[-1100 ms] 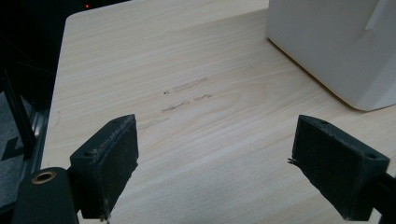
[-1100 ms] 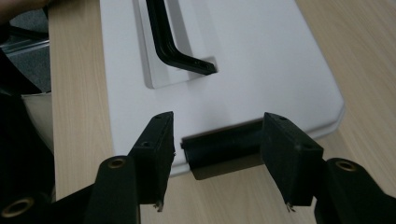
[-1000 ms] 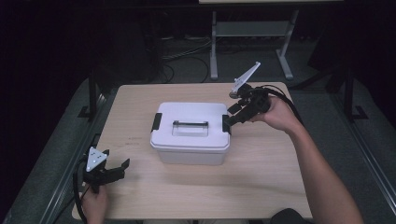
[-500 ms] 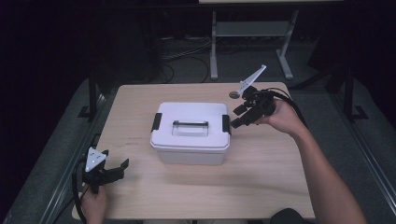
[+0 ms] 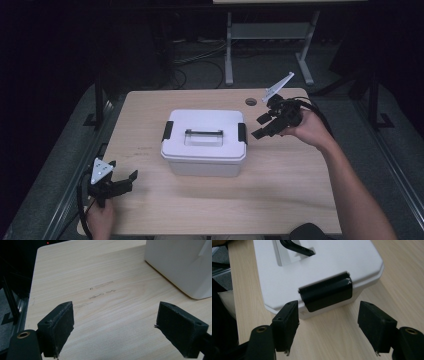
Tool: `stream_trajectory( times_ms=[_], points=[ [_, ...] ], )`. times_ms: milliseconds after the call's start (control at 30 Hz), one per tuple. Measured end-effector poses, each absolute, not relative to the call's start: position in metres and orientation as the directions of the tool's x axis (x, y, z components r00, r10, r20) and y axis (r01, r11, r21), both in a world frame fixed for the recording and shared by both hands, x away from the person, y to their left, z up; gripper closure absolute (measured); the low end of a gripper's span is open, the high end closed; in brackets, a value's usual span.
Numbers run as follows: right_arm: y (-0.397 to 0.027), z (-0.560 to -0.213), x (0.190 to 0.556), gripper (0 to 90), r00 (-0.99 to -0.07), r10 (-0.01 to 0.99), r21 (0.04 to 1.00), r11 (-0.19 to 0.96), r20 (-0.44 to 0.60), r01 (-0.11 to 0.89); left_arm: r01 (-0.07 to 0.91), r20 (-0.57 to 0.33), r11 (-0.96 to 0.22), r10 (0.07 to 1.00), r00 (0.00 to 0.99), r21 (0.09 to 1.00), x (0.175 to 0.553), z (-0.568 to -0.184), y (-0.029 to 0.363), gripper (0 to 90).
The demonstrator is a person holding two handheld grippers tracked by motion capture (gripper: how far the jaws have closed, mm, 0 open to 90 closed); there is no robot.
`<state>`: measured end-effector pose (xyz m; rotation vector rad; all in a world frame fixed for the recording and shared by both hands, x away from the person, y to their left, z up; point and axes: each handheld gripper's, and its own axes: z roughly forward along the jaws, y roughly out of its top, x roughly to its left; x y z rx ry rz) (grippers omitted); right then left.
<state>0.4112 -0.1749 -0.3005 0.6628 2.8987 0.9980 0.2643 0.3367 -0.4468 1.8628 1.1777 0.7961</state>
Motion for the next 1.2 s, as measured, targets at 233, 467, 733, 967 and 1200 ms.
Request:
stream_trajectory(
  times_ms=[233,467,733,967,1200],
  points=[
    [-0.186,-0.305,0.408,32.0,-0.903,0.407,0.589,0.699,0.137,0.405,0.435,0.098,-0.269,0.922,0.375,0.859,0.264,-0.447,0.337,13.7],
    [-0.194,-0.313,0.404,32.0,-0.897,0.417,0.588,0.692,0.148,0.419,0.435,0.100,-0.271,0.921,0.377,0.858,0.264,-0.447,0.336,13.7],
    [-0.204,-0.320,0.400,31.6,-0.886,0.436,0.579,0.686,0.158,0.440,0.437,0.102,-0.276,0.919,0.381,0.856,0.265,-0.447,0.335,13.7],
    [-0.209,-0.323,0.400,31.1,-0.881,0.446,0.572,0.685,0.161,0.451,0.436,0.101,-0.274,0.919,0.380,0.857,0.266,-0.447,0.335,13.7],
    [-0.213,-0.332,0.395,30.1,-0.876,0.452,0.563,0.685,0.172,0.464,0.433,0.097,-0.270,0.919,0.381,0.860,0.265,-0.447,0.335,13.7]
  ],
)
